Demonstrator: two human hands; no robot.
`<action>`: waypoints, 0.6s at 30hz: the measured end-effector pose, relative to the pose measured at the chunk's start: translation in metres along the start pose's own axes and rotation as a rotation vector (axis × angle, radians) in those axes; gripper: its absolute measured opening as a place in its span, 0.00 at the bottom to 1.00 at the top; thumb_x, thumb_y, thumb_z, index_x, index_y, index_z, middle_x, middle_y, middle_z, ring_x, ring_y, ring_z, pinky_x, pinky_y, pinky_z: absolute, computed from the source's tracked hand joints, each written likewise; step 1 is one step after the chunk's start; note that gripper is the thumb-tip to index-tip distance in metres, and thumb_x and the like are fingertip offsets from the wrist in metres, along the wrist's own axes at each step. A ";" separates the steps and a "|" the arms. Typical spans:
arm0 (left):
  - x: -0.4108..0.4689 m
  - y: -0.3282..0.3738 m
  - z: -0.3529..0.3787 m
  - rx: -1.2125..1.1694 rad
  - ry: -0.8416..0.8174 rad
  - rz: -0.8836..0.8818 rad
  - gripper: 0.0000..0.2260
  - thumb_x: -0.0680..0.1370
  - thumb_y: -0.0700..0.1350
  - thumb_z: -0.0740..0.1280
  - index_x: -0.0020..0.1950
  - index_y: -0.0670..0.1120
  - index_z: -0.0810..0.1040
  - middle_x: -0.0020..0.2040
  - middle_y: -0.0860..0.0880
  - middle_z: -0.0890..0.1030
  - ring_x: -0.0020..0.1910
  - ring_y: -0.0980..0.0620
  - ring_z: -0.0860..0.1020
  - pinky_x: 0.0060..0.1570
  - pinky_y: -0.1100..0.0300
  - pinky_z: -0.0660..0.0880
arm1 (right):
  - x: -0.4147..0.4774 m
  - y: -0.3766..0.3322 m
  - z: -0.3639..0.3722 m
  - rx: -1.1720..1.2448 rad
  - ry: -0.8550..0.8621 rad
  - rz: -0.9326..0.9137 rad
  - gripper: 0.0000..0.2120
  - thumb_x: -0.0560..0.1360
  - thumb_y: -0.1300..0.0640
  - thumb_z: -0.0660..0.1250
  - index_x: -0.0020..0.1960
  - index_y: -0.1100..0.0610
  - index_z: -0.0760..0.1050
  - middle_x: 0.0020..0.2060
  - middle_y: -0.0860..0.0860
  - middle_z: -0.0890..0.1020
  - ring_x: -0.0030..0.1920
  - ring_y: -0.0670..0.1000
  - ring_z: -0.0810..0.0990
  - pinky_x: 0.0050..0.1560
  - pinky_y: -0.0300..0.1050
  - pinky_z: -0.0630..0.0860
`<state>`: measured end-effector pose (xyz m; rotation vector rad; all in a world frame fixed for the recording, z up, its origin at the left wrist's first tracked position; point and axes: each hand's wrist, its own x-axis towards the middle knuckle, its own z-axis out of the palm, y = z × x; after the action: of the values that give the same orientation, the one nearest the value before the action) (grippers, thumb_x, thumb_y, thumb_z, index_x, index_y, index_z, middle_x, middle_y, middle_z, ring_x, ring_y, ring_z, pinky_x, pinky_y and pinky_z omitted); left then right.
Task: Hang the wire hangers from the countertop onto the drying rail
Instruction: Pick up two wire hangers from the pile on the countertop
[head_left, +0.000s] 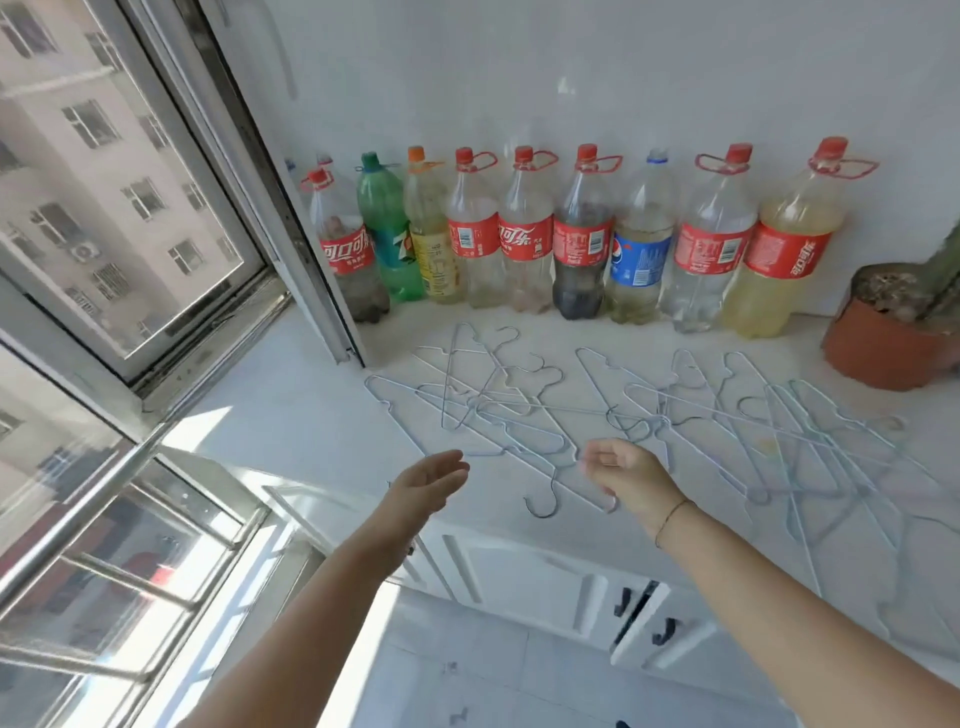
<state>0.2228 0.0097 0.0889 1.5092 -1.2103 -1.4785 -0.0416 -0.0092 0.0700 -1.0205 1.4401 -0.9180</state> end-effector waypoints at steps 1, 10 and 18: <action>0.014 0.000 0.000 0.003 0.001 -0.011 0.15 0.77 0.43 0.67 0.64 0.50 0.75 0.59 0.52 0.81 0.60 0.55 0.77 0.56 0.59 0.71 | 0.012 -0.002 -0.001 0.004 0.008 0.005 0.13 0.72 0.65 0.68 0.56 0.62 0.74 0.43 0.51 0.78 0.37 0.43 0.74 0.33 0.30 0.69; 0.123 0.015 0.005 -0.023 0.030 -0.090 0.20 0.74 0.47 0.70 0.65 0.49 0.75 0.60 0.52 0.80 0.62 0.54 0.75 0.62 0.56 0.70 | 0.142 -0.024 -0.003 0.056 -0.027 0.072 0.15 0.73 0.62 0.68 0.59 0.61 0.73 0.53 0.55 0.77 0.53 0.49 0.75 0.51 0.44 0.72; 0.200 0.019 0.005 -0.055 0.093 -0.128 0.15 0.78 0.43 0.66 0.64 0.47 0.74 0.61 0.49 0.79 0.60 0.51 0.75 0.61 0.56 0.69 | 0.229 -0.035 0.022 0.194 -0.069 0.230 0.17 0.75 0.59 0.65 0.63 0.60 0.70 0.53 0.52 0.74 0.55 0.49 0.71 0.57 0.44 0.67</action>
<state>0.1985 -0.1834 0.0382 1.6258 -1.0275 -1.4942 -0.0242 -0.2370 0.0255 -0.7199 1.3501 -0.8277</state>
